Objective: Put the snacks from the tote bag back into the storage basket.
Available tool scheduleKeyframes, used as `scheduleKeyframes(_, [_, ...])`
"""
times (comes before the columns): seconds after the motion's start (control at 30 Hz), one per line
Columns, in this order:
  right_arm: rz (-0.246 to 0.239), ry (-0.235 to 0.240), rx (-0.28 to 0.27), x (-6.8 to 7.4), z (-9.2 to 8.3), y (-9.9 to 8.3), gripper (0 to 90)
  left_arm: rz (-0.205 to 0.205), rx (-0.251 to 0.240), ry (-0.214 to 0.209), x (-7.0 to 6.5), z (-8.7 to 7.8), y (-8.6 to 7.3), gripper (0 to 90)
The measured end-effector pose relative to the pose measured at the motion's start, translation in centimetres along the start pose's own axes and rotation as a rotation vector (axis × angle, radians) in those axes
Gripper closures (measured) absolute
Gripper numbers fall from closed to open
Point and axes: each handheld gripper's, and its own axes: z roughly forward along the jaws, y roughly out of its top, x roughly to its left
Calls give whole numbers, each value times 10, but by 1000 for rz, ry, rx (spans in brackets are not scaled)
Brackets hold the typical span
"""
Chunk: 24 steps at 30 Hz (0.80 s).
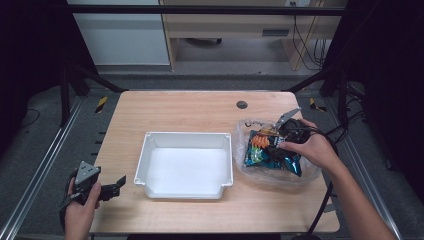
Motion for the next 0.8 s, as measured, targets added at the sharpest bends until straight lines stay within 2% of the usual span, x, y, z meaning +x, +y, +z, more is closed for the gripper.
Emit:
scheduleKeyframes(0.23, [3, 17, 15, -4, 9, -1, 76, 8, 1, -1, -1, 1, 0, 21])
scheduleKeyframes(0.5, [-26, 22, 43, -5, 18, -2, 79, 6, 3, -4, -1, 0, 0, 22])
scheduleKeyframes(0.8, [-11, 28, 51, -7, 25, -7, 79, 4, 0, -1, -1, 0, 0, 22])
